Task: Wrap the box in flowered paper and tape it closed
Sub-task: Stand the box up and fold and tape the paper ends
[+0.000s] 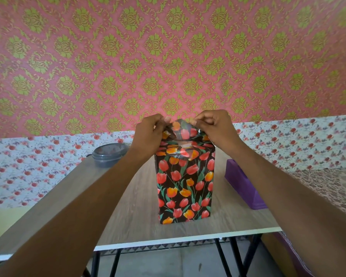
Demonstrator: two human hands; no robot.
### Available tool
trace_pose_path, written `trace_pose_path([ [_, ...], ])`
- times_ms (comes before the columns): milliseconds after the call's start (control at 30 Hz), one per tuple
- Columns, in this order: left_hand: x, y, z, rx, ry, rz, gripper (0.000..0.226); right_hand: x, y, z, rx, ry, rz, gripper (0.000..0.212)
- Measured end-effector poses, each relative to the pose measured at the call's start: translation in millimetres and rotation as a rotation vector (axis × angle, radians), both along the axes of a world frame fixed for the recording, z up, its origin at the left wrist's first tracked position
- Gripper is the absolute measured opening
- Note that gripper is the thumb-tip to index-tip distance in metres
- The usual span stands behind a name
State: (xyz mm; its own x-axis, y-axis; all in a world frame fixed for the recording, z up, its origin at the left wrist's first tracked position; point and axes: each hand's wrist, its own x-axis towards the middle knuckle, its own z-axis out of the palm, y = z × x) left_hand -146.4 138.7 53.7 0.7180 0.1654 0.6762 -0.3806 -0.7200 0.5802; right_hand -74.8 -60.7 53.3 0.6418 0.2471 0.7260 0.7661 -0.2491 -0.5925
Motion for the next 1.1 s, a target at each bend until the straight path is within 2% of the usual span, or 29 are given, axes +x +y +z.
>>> trace_pose_path([
  [67, -2, -2, 0, -0.020, -0.037, -0.039, 0.036, 1, 0, 0, 0.032, -0.004, -0.021, 0.013],
  [233, -4, -2, 0, -0.068, -0.081, -0.084, 0.003, -3, -1, 0, 0.065, 0.036, 0.009, 0.022],
  [333, -3, -2, 1, -0.070, -0.092, -0.020, 0.011, -1, -7, -3, 0.041, 0.085, 0.065, 0.027],
  [433, -2, -6, 2, -0.090, -0.065, -0.013, 0.011, -2, -14, -5, 0.025, 0.132, 0.113, 0.009],
  [500, -1, -8, 1, -0.090, -0.051, -0.004, 0.009, -3, -15, -6, 0.008, 0.119, 0.099, 0.015],
  [667, -1, -2, 1, -0.122, -0.074, 0.001, 0.008, -2, -9, -3, -0.026, 0.068, 0.034, 0.009],
  [833, -4, 13, -1, -0.148, -0.085, -0.086, 0.003, -2, -6, -2, -0.028, 0.065, 0.011, 0.008],
  [1100, -7, 16, 2, -0.125, -0.051, -0.091, 0.012, -5, -8, -3, 0.042, 0.116, 0.038, 0.016],
])
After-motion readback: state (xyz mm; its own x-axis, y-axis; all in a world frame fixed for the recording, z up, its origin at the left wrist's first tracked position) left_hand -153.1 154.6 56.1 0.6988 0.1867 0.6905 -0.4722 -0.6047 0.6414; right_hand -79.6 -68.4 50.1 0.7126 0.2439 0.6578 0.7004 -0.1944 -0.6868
